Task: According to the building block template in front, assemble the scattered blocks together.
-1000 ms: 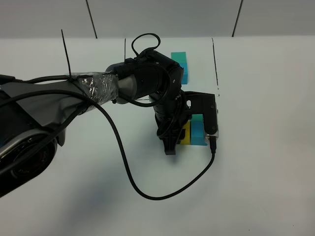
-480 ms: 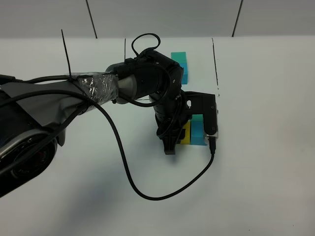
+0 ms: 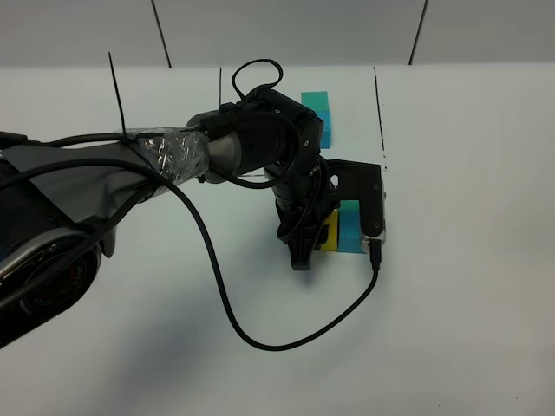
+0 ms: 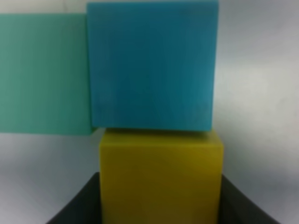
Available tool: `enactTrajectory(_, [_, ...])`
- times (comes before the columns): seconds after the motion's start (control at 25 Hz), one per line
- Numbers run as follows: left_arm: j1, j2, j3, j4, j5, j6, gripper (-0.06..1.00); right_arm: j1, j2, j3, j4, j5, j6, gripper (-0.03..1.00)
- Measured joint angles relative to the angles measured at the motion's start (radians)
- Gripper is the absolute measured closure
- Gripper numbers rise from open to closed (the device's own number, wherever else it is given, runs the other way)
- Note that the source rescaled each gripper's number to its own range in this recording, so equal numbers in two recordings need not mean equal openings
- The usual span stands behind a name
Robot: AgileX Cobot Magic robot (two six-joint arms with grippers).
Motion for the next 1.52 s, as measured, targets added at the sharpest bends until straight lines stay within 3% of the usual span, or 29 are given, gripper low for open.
enactTrajectory(0.88, [0.0,0.0,0.0,0.0,0.0,0.004,0.93,0.0,0.0,0.0,0.0,0.0,0.0,0.27])
enactTrajectory(0.96, [0.0,0.0,0.0,0.0,0.0,0.004,0.86,0.0,0.0,0.0,0.0,0.0,0.0,0.27])
enactTrajectory(1.24, [0.0,0.002,0.0,0.0,0.0,0.004,0.44,0.0,0.0,0.0,0.0,0.0,0.0,0.27])
enactTrajectory(1.52, [0.0,0.0,0.0,0.004,0.019,-0.001,0.37,0.0,0.0,0.0,0.0,0.0,0.0,0.27])
